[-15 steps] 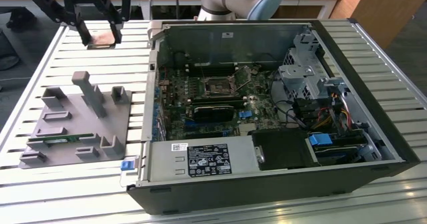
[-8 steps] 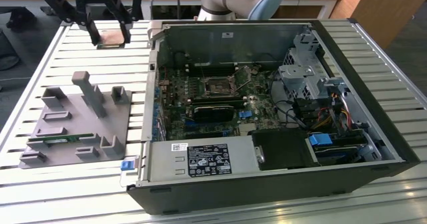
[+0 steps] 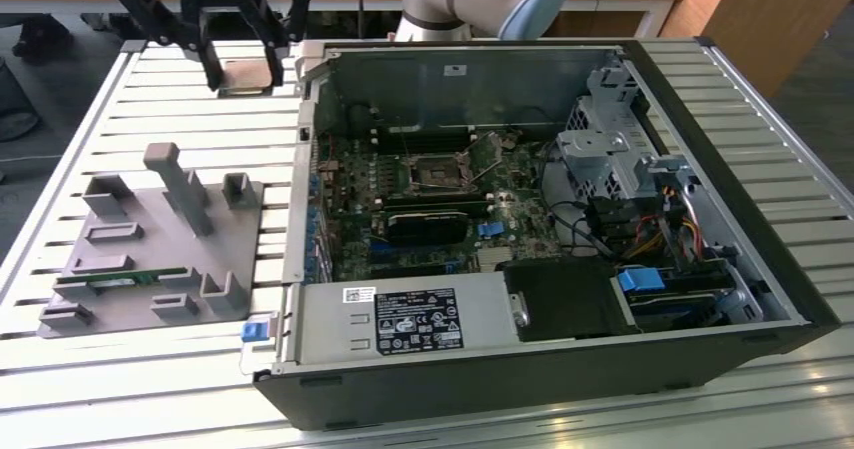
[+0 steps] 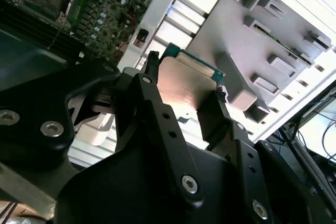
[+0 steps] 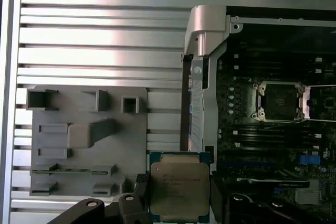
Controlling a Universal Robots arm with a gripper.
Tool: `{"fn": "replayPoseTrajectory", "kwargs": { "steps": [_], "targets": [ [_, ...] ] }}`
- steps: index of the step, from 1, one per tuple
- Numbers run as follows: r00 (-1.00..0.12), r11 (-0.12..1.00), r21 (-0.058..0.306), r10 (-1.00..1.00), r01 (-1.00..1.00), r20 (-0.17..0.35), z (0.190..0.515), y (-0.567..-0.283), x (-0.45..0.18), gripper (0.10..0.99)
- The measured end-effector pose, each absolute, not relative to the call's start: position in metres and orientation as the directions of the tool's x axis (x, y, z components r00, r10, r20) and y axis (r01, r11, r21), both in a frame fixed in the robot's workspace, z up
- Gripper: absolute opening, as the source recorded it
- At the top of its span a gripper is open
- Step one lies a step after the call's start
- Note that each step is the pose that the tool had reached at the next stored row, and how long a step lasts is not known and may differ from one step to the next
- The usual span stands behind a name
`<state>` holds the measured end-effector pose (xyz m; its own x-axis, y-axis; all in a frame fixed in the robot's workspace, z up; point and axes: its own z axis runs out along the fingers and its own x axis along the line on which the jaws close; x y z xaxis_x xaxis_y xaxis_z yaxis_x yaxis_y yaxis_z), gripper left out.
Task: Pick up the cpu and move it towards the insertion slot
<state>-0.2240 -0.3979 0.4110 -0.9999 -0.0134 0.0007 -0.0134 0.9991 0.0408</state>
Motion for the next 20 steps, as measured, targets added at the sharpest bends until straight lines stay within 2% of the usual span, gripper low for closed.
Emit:
{"fn": "replayPoseTrajectory", "kwargs": {
  "steps": [20],
  "targets": [
    [-1.000,0.999,0.041,-0.013,-0.013,0.001,0.411,-0.398,-0.178,0.545]
  ]
}}
